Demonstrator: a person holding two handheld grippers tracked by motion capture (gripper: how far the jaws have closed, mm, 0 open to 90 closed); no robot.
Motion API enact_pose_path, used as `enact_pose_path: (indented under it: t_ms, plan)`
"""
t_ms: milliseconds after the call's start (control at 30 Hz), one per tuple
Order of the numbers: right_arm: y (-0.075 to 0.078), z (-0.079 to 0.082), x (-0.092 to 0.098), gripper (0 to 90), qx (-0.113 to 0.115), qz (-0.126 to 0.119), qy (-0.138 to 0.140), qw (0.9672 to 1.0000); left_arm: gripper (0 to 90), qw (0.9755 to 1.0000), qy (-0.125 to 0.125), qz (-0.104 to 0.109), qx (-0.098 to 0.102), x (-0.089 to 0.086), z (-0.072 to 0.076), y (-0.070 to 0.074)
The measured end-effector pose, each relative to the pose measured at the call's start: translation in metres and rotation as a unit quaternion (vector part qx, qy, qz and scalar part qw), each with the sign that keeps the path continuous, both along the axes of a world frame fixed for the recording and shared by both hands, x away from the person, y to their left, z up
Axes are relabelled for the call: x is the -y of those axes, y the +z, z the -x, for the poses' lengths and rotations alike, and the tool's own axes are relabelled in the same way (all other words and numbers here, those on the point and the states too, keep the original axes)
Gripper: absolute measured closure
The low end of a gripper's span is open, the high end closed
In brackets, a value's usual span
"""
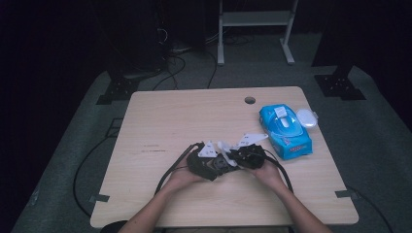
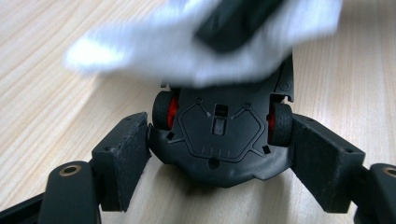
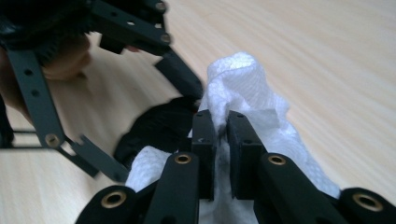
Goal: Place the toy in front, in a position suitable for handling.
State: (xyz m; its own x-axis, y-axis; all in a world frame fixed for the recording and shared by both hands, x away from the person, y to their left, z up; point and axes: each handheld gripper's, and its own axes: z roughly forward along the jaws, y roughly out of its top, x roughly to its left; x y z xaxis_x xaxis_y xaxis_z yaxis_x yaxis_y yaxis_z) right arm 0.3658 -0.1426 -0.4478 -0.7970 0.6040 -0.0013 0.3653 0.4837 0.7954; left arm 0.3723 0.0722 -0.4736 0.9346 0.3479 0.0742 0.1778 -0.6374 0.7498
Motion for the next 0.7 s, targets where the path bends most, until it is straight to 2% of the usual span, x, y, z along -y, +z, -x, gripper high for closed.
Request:
enact_pose_path:
  t_ms: [67, 167, 333, 400, 500, 533, 600, 700]
  plan:
    - [0.003, 0.002, 0.011, 81.7, 0.011, 0.009, -0.016, 0.9998, 23.6, 1.0000, -0.001, -0.001, 0.001, 0.000, 0.000, 0.000]
    - [0.005, 0.002, 0.029, 81.7, 0.012, 0.019, -0.037, 0.9990, 23.7, 1.0000, 0.000, 0.000, -0.001, 0.000, 0.000, 0.000]
    - [0.002, 0.007, 0.053, 81.7, 0.001, 0.007, -0.063, 0.9980, 23.8, 1.0000, -0.004, 0.001, 0.006, 0.000, 0.002, 0.002]
    - [0.001, 0.009, 0.053, 81.7, 0.003, 0.007, -0.062, 0.9980, 23.6, 1.0000, -0.004, 0.005, 0.007, 0.000, 0.001, 0.002]
    - [-0.001, 0.008, 0.047, 81.7, 0.002, 0.002, -0.045, 0.9990, 22.1, 0.9999, -0.003, 0.009, -0.014, 0.001, -0.005, 0.002]
    - [-0.002, 0.008, 0.043, 81.7, 0.002, 0.008, -0.037, 0.9993, 21.8, 0.9998, -0.004, 0.008, -0.017, 0.001, -0.006, 0.001]
    - [-0.004, 0.009, 0.035, 81.6, 0.005, 0.013, -0.031, 0.9994, 22.1, 0.9999, -0.003, 0.004, -0.016, 0.002, -0.006, 0.000]
    - [-0.003, 0.009, 0.024, 81.6, 0.005, 0.008, -0.018, 0.9998, 22.6, 0.9999, -0.006, -0.007, -0.012, 0.001, -0.005, -0.001]
